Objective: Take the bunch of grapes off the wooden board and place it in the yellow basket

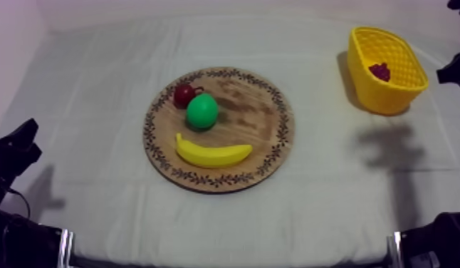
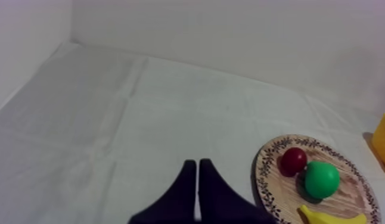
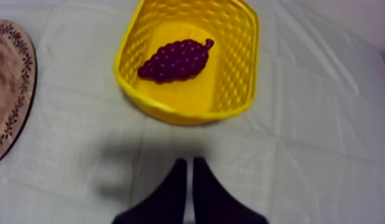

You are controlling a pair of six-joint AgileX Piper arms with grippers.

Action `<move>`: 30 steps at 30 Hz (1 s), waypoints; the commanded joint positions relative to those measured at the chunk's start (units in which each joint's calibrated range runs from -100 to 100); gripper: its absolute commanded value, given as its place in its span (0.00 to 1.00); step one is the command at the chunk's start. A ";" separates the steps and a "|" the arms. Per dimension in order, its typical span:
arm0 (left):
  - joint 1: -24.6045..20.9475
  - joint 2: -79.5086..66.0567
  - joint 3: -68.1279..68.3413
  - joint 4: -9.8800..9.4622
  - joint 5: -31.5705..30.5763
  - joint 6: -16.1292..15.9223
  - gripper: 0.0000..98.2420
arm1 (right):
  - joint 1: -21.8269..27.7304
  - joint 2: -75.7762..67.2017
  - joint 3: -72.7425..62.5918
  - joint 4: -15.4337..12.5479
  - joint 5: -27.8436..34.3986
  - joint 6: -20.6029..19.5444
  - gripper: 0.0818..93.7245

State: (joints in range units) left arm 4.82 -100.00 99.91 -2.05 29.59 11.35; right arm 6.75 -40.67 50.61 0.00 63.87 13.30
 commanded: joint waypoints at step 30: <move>0.00 0.00 -0.02 -0.02 -0.01 0.00 0.00 | -1.99 -44.90 39.26 -0.44 -18.92 0.16 0.01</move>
State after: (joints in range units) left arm 4.82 -100.00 99.91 -2.05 29.59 11.35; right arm 4.82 -84.05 87.92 -0.32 45.77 13.71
